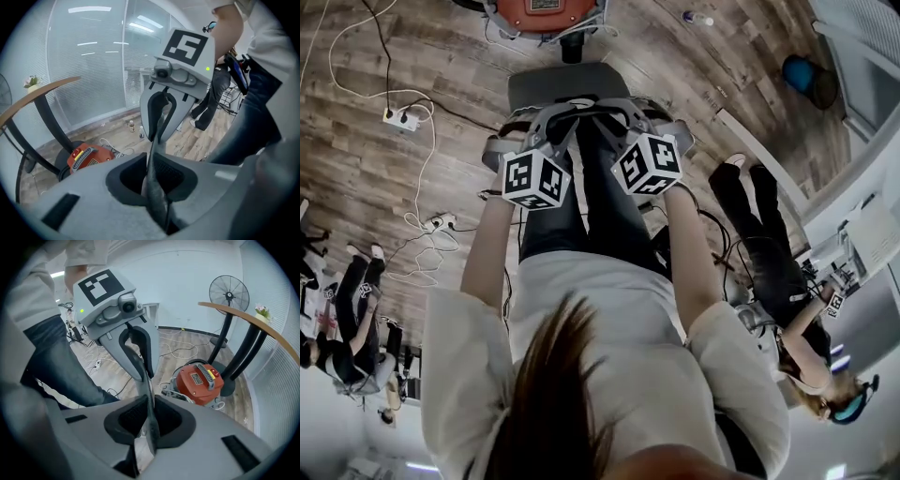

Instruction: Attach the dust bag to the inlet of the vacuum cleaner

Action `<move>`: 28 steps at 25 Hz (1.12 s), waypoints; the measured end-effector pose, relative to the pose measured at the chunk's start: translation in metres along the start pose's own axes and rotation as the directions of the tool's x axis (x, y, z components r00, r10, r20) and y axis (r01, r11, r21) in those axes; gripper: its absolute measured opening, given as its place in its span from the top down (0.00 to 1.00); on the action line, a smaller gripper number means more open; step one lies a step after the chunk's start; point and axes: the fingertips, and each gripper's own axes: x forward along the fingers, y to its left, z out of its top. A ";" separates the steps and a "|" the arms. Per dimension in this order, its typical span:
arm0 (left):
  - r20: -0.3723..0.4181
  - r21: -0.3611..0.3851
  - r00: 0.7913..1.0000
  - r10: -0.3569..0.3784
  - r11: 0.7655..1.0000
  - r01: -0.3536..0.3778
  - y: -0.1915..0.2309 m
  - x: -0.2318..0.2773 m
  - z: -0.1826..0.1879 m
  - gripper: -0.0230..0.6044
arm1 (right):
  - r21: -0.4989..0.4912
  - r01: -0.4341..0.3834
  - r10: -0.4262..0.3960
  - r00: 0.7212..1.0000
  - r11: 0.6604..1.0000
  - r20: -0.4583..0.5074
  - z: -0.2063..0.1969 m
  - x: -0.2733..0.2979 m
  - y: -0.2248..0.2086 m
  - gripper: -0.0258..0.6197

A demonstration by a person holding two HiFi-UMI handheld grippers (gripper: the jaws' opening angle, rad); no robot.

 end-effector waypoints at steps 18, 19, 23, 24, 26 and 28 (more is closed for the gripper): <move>0.131 0.024 0.978 -0.165 0.986 0.163 -0.043 -0.008 0.052 0.89 | -0.109 -0.209 0.212 0.977 0.972 0.013 -0.020 -0.062 0.030 0.90; 0.141 0.010 0.976 -0.165 0.986 0.165 -0.045 -0.008 0.053 0.89 | -0.112 -0.230 0.233 0.972 0.967 0.011 -0.022 -0.063 0.030 0.90; 0.115 -0.050 0.990 -0.085 0.995 0.091 -0.031 0.010 0.036 0.89 | -0.078 -0.216 0.218 0.976 0.973 0.018 -0.029 -0.038 0.012 0.90; 0.097 -0.059 0.994 -0.060 0.996 0.066 -0.024 0.016 0.027 0.89 | -0.068 -0.201 0.203 0.979 0.977 0.022 -0.030 -0.027 0.007 0.90; 0.064 -0.066 0.997 -0.032 0.997 0.036 -0.014 0.026 0.009 0.89 | -0.060 -0.180 0.182 0.983 0.982 0.024 -0.032 -0.004 0.000 0.90; 0.044 -0.070 0.999 -0.022 0.997 0.025 -0.007 0.034 -0.011 0.89 | -0.062 -0.165 0.167 0.986 0.984 0.018 -0.032 0.018 -0.003 0.90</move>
